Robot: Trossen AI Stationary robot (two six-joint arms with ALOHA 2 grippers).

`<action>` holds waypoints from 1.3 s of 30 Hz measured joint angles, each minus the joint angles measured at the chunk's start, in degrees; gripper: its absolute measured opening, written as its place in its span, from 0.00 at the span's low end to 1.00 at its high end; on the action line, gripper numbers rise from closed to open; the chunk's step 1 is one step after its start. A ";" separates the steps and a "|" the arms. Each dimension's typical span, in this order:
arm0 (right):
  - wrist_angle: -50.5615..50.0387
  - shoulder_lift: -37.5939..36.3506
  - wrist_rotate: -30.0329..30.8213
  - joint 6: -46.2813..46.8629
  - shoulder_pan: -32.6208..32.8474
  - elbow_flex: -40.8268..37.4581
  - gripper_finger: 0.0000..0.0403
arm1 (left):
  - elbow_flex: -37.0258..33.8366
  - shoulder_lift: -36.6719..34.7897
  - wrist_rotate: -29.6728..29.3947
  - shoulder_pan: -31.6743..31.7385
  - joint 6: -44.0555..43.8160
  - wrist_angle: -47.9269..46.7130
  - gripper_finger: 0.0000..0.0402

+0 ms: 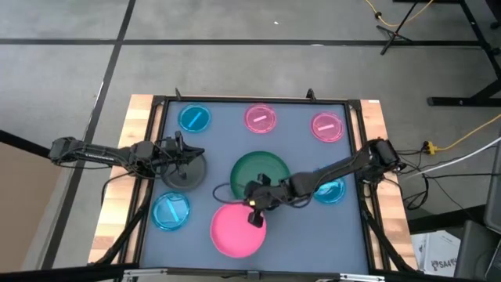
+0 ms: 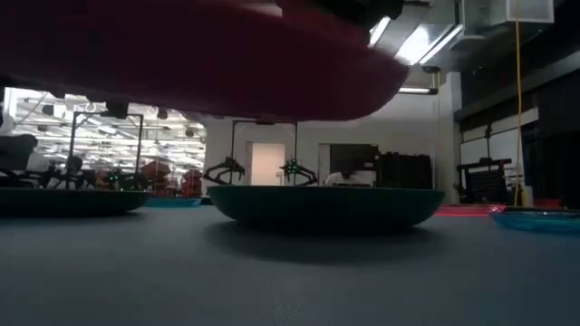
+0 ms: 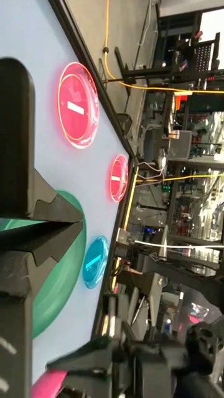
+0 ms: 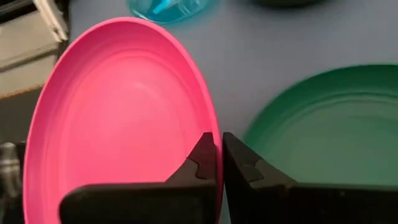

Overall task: Stack plastic plates
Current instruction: Stack the pink plate on top of the green plate

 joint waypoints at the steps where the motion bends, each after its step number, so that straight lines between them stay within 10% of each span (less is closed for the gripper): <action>1: -1.07 -0.52 -0.02 -0.44 -0.48 0.00 0.00 | 0.00 0.00 -0.05 0.00 0.04 0.00 0.01; 21: -14.17 -13.33 -1.75 -16.44 -17.15 -7.20 0.00 | 0.00 0.00 -0.43 0.00 0.42 0.04 0.01; 39: 5.61 -13.04 -16.78 -19.16 -28.27 -24.72 0.00 | 0.00 0.04 -3.82 0.00 0.35 -1.89 0.15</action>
